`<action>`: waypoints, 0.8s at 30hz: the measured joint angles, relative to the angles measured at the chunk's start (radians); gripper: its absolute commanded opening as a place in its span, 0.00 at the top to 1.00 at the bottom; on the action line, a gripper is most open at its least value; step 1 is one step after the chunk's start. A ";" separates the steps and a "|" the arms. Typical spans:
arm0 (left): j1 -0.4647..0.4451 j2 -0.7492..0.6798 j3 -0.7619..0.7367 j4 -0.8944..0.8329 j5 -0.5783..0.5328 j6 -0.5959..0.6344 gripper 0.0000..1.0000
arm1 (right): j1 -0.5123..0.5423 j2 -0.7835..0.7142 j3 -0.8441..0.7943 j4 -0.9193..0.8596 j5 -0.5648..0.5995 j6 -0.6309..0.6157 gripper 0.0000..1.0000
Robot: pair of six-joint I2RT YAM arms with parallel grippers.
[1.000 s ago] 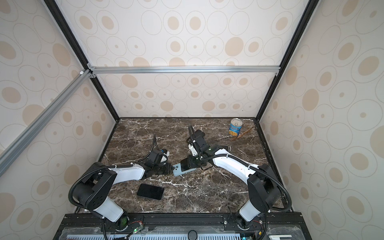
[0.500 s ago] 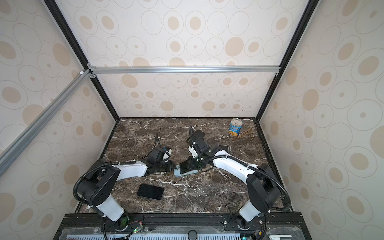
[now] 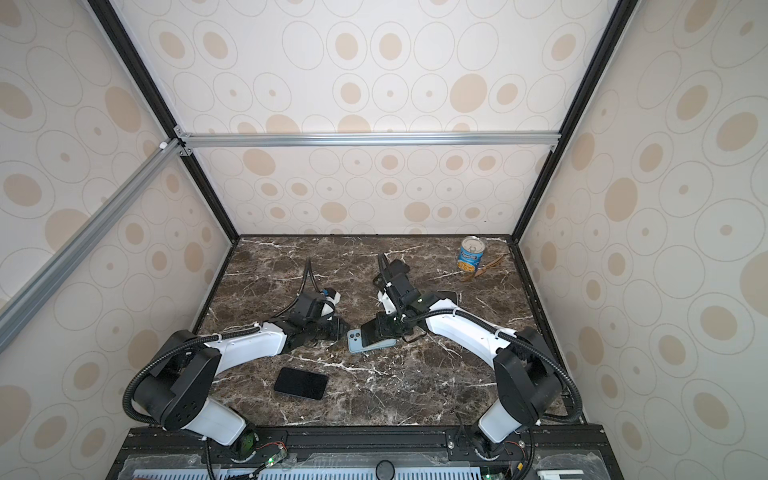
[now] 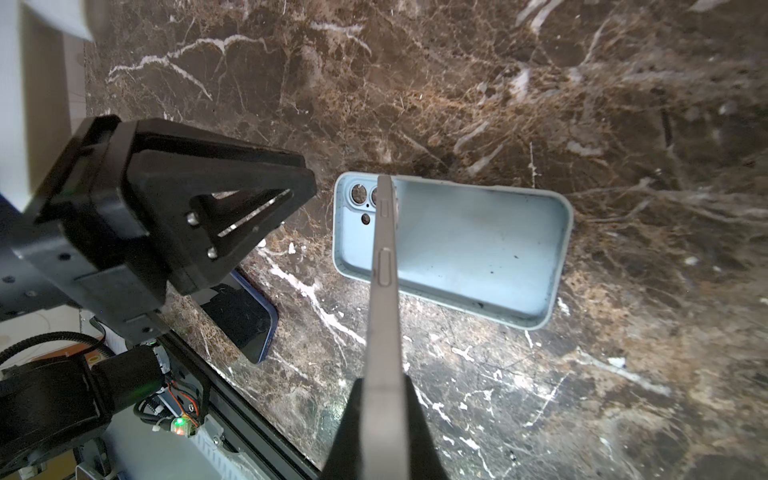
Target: Put the phone into the phone case
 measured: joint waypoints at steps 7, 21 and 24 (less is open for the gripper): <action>0.000 -0.005 -0.038 -0.003 0.003 0.000 0.78 | 0.000 0.000 0.006 -0.004 -0.006 0.000 1.00; 0.000 0.001 -0.062 0.026 0.030 -0.007 0.83 | -0.023 0.091 0.048 -0.003 -0.104 0.024 1.00; 0.000 0.032 -0.062 0.043 0.039 -0.009 0.83 | -0.028 0.103 0.058 -0.003 -0.121 0.027 1.00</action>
